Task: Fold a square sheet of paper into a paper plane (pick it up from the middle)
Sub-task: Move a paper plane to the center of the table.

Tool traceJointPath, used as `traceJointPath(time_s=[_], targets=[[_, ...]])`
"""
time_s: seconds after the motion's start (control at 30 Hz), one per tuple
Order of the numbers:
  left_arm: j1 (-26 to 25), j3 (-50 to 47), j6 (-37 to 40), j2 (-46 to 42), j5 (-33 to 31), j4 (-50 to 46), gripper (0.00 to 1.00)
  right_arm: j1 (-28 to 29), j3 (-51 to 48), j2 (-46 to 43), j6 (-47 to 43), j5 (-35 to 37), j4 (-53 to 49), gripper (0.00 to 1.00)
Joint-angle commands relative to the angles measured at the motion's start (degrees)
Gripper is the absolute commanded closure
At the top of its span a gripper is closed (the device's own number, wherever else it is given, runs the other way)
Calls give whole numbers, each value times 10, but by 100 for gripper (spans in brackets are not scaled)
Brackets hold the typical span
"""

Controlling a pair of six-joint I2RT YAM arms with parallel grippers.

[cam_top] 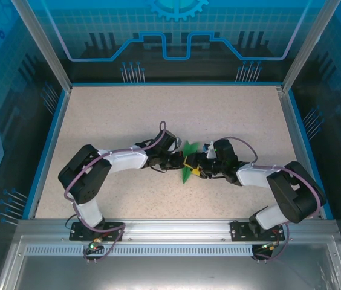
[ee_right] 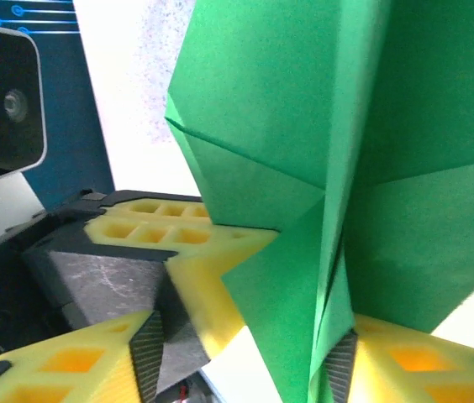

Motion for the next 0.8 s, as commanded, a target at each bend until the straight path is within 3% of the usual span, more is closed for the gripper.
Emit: traceJointPath(time_s=[0.0,0.77], targets=[[10,-11,-25,-25,32,31,96,9,0,-12,-33,31,-61,50],[15,-11,-40,-28,54,44,96,20,18,0,-53,51,-64,72]])
